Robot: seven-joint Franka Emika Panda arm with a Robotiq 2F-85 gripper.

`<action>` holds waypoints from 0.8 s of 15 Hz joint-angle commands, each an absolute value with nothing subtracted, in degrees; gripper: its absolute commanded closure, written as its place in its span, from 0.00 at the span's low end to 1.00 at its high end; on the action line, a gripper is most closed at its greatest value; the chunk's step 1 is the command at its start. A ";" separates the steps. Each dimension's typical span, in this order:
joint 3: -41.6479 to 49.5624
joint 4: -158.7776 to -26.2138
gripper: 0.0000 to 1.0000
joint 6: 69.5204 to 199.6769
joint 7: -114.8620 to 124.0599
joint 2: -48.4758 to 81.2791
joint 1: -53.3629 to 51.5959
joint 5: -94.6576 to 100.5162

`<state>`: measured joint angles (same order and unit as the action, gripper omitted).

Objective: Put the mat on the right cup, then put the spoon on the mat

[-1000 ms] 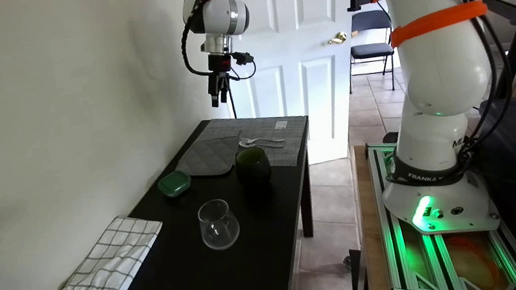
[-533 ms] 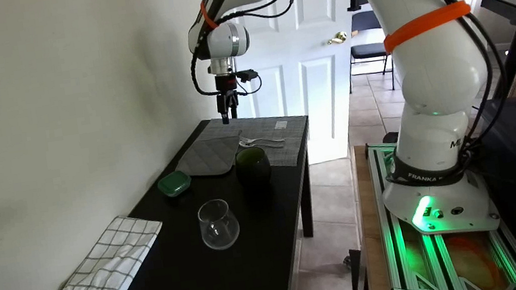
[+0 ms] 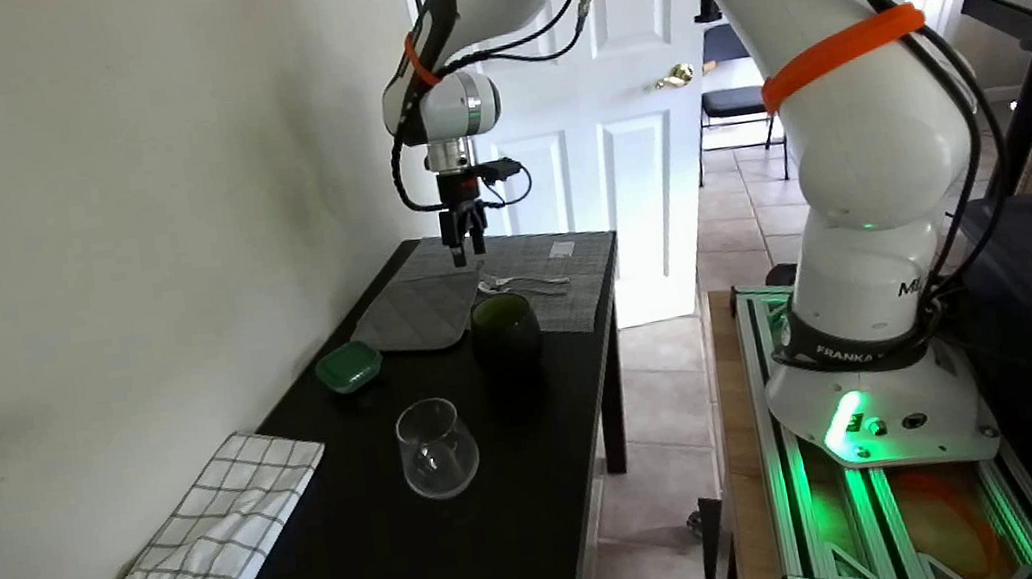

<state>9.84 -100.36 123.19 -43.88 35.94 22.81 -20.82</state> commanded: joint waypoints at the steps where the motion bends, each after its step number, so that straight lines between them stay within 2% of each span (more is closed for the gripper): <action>1: 8.12 -98.12 0.00 124.21 -41.14 38.33 24.24 -18.76; 3: 7.90 -97.54 0.04 124.44 -40.65 38.83 24.38 -18.31; 6: 7.68 -96.87 0.00 125.08 -40.23 39.46 24.56 -17.31; 12: 6.39 -95.88 0.00 127.62 -40.31 40.73 25.06 -17.49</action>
